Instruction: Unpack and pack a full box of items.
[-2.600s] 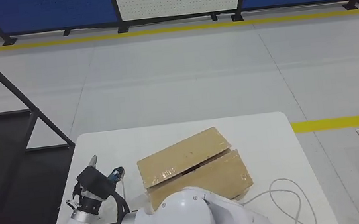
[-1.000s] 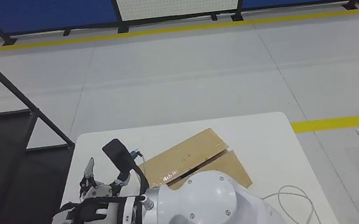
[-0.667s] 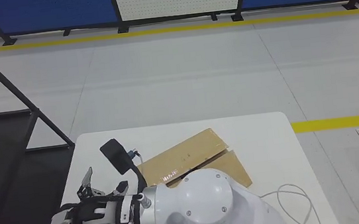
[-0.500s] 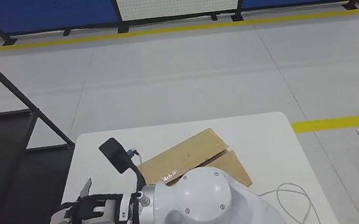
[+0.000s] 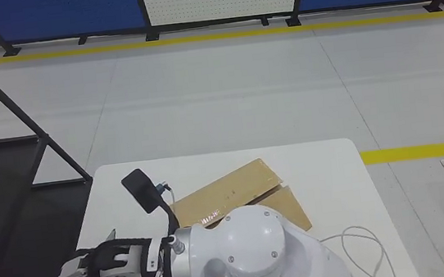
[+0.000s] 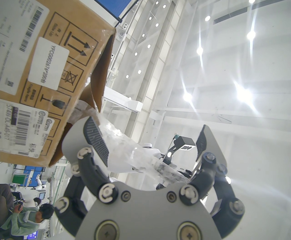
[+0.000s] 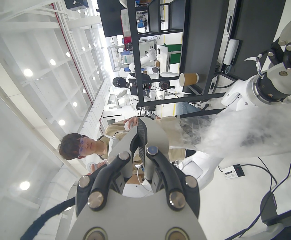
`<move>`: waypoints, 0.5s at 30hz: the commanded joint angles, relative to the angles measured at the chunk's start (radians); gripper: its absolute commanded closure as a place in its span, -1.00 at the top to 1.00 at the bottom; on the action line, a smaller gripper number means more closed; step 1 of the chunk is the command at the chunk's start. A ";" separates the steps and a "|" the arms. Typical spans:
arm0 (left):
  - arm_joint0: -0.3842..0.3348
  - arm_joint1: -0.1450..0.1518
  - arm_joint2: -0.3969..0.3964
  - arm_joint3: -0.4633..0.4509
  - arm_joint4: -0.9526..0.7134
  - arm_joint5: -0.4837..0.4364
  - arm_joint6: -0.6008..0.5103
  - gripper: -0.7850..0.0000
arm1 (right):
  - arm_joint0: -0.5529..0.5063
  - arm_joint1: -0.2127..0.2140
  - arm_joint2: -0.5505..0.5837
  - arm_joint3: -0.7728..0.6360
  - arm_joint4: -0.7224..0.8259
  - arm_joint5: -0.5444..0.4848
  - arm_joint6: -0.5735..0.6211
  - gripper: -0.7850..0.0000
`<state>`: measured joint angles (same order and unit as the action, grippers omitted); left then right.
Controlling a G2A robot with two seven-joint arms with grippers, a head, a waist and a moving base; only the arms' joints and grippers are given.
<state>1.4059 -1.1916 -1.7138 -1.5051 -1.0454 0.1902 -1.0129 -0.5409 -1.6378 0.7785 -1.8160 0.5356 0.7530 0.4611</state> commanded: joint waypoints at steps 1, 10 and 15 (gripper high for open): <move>0.000 0.000 0.000 0.000 0.000 0.000 0.000 1.00 | -0.005 0.002 0.001 -0.013 -0.009 0.004 0.005 -1.00; 0.000 0.000 0.000 0.000 0.000 0.000 0.000 1.00 | -0.039 0.013 0.037 -0.031 -0.030 -0.011 0.019 -1.00; 0.000 0.000 0.000 0.000 0.000 0.000 0.000 1.00 | -0.051 0.018 0.067 -0.014 -0.018 -0.013 0.041 -1.00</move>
<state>1.4059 -1.1916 -1.7138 -1.5051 -1.0454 0.1902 -1.0128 -0.5922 -1.6201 0.8416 -1.8359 0.5140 0.7402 0.4957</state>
